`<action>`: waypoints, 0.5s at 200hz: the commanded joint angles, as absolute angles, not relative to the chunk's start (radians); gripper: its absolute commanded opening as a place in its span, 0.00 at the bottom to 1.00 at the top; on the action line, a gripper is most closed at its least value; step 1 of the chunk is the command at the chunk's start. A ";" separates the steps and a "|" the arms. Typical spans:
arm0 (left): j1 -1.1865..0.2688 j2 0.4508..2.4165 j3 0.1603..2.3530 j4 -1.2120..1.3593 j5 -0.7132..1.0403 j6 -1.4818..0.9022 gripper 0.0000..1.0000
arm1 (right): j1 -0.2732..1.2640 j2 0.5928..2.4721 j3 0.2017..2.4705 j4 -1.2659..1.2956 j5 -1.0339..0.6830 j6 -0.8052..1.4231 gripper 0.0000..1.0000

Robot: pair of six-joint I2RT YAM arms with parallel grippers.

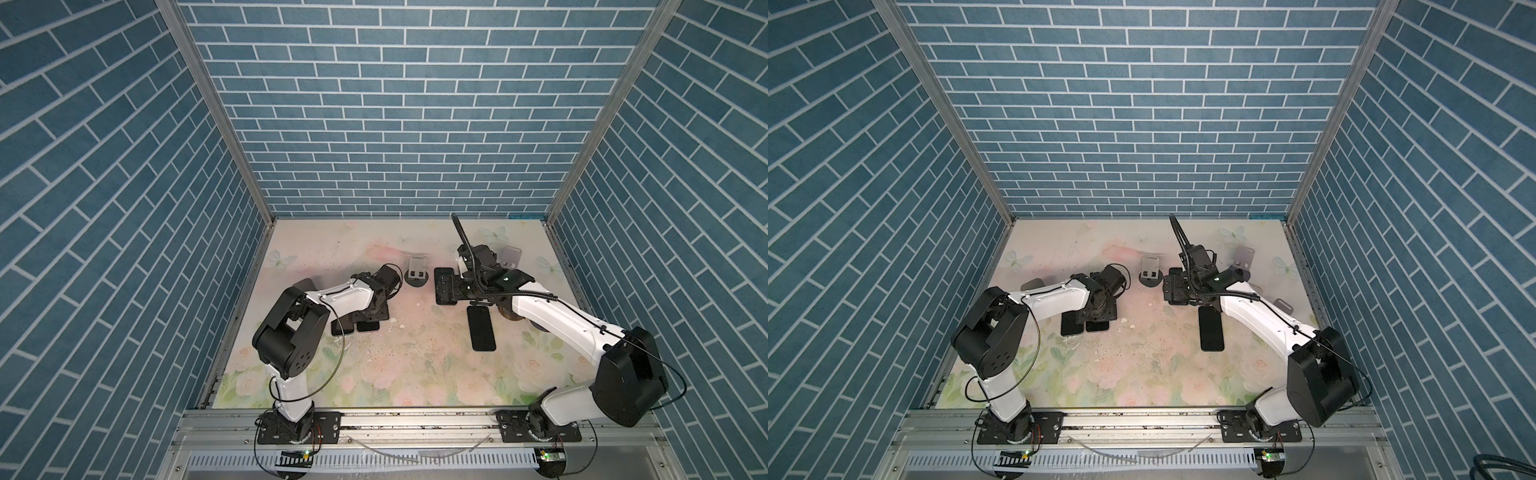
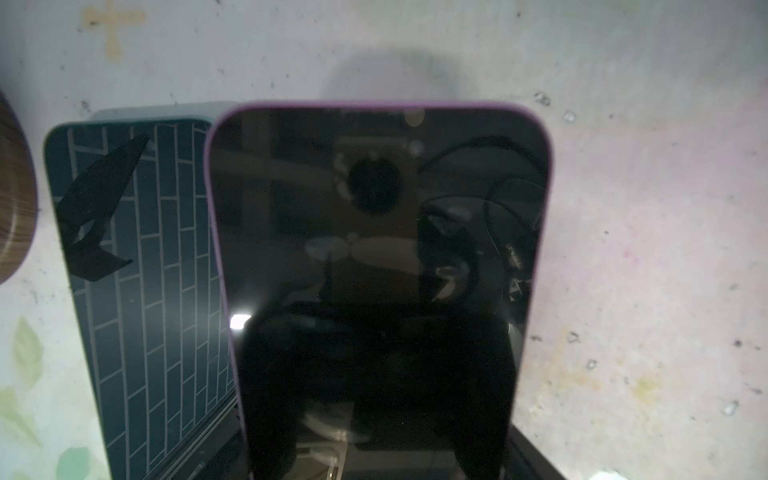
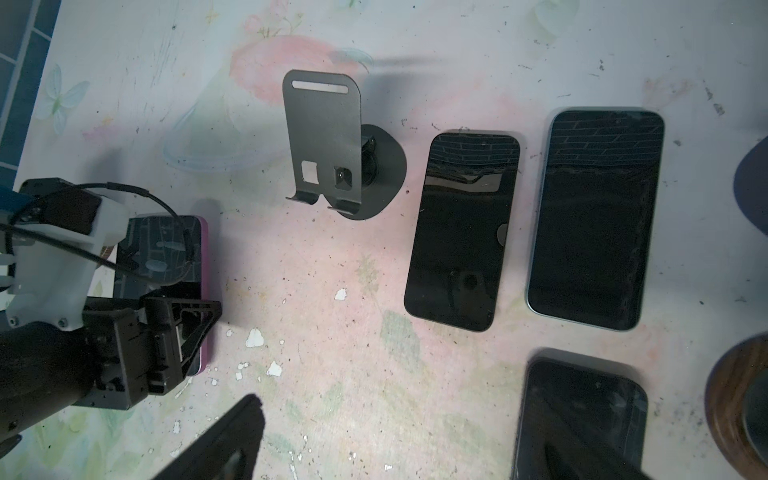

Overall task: Remove the phone from the phone stand
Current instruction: 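Open the left gripper and draw it back from the placed phone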

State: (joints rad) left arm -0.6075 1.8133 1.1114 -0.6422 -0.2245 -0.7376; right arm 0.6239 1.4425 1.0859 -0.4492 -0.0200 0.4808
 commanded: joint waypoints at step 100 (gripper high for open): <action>-0.617 1.857 1.118 -0.733 -0.266 -0.740 0.82 | 0.630 1.384 1.017 -0.424 0.023 0.445 0.99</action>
